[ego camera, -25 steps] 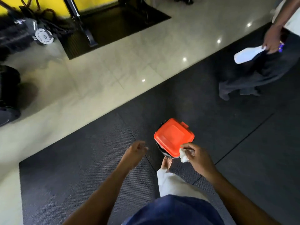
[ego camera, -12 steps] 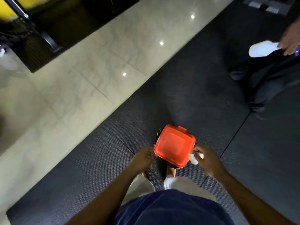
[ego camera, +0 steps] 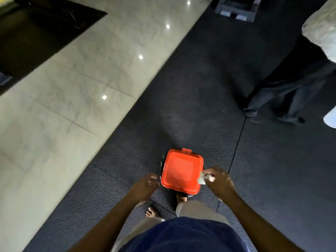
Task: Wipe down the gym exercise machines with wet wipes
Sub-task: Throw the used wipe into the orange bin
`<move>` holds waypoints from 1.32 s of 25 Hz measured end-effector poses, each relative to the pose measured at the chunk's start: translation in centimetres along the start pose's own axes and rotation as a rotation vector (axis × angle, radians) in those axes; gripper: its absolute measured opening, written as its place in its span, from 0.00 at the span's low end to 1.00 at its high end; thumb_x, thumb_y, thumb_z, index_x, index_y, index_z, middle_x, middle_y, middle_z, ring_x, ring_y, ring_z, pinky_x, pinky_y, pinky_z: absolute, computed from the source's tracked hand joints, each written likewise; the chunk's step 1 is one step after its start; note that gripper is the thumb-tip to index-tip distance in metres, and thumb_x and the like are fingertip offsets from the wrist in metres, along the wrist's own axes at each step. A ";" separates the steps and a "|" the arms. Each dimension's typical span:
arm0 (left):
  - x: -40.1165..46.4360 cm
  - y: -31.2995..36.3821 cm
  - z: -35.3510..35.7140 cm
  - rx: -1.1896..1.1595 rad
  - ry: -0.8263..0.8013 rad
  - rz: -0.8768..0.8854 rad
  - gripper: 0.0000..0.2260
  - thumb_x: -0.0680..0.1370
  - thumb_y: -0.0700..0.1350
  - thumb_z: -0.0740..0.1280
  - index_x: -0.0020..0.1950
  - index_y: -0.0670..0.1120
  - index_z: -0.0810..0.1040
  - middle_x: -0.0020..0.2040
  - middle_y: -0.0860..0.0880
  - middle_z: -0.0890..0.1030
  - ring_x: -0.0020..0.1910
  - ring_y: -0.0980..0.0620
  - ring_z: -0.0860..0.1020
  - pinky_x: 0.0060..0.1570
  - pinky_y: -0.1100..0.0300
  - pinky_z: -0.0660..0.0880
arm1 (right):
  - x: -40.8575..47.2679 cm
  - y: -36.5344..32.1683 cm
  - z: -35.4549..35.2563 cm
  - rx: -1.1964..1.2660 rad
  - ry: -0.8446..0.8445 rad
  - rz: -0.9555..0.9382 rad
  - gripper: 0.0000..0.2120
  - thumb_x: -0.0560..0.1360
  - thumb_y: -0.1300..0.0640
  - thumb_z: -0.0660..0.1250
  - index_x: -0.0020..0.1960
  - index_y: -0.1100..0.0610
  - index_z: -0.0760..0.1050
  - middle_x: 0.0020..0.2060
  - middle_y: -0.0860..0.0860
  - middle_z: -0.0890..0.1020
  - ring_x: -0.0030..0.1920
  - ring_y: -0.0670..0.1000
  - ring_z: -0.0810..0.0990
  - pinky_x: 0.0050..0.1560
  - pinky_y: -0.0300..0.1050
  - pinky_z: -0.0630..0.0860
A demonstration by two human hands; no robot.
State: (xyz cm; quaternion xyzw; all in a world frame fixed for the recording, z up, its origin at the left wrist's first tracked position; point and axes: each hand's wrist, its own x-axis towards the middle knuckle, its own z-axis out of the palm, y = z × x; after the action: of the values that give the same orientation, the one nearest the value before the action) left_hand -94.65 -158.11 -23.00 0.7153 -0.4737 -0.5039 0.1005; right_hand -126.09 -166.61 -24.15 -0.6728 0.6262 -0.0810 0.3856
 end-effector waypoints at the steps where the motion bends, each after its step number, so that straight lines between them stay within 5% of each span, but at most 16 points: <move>1: 0.2 -0.3 -0.2 -0.012 0.015 -0.019 0.15 0.83 0.52 0.67 0.69 0.52 0.76 0.60 0.52 0.81 0.57 0.53 0.80 0.59 0.55 0.77 | 0.6 0.5 0.3 -0.005 -0.027 0.003 0.12 0.74 0.64 0.73 0.56 0.53 0.82 0.50 0.42 0.77 0.51 0.43 0.80 0.46 0.30 0.72; 4: 0.2 -0.8 -0.4 -0.009 0.041 -0.073 0.15 0.83 0.53 0.67 0.70 0.52 0.75 0.60 0.52 0.80 0.58 0.53 0.80 0.61 0.53 0.77 | 2.1 1.3 1.5 0.000 -0.072 0.031 0.14 0.72 0.66 0.73 0.55 0.55 0.83 0.52 0.47 0.78 0.53 0.50 0.81 0.51 0.43 0.78; 9: 1.3 0.6 -0.5 0.027 -0.004 -0.075 0.15 0.83 0.51 0.67 0.70 0.51 0.75 0.56 0.56 0.79 0.56 0.55 0.79 0.54 0.58 0.74 | 3.2 0.9 2.5 -0.046 -0.113 0.005 0.05 0.73 0.56 0.75 0.48 0.49 0.83 0.48 0.43 0.80 0.49 0.51 0.81 0.50 0.47 0.78; 13: 2.7 1.7 0.5 0.051 -0.060 -0.068 0.15 0.83 0.52 0.67 0.69 0.50 0.76 0.58 0.53 0.82 0.55 0.54 0.80 0.53 0.58 0.76 | 3.8 1.0 2.9 -0.096 -0.153 0.089 0.08 0.73 0.50 0.74 0.50 0.49 0.81 0.49 0.44 0.81 0.50 0.49 0.80 0.50 0.47 0.78; 21: 3.1 3.2 2.2 0.073 -0.109 -0.079 0.15 0.84 0.51 0.66 0.71 0.51 0.74 0.55 0.54 0.82 0.51 0.49 0.84 0.37 0.73 0.72 | 7.0 2.0 4.2 -0.091 -0.207 0.120 0.09 0.74 0.55 0.73 0.53 0.53 0.80 0.53 0.50 0.81 0.53 0.54 0.80 0.53 0.48 0.77; 28: 3.0 3.7 1.8 0.004 -0.085 -0.103 0.16 0.85 0.54 0.64 0.71 0.52 0.73 0.63 0.51 0.81 0.55 0.54 0.80 0.47 0.62 0.74 | 7.9 3.4 4.1 -0.066 -0.302 0.090 0.26 0.74 0.57 0.76 0.69 0.58 0.73 0.62 0.57 0.77 0.60 0.57 0.78 0.58 0.49 0.75; 33: 2.9 3.8 2.2 -0.029 -0.107 -0.125 0.16 0.84 0.52 0.66 0.71 0.51 0.73 0.58 0.53 0.80 0.53 0.51 0.83 0.41 0.63 0.78 | 7.8 5.0 2.8 -0.128 -0.428 0.092 0.21 0.76 0.55 0.74 0.67 0.59 0.76 0.62 0.55 0.81 0.59 0.54 0.81 0.57 0.44 0.76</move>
State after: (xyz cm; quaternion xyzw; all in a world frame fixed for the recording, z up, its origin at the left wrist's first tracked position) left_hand -98.54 -161.65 -23.54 0.7140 -0.4256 -0.5533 0.0541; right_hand -126.76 -172.07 -32.11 -0.6685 0.5639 0.1209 0.4695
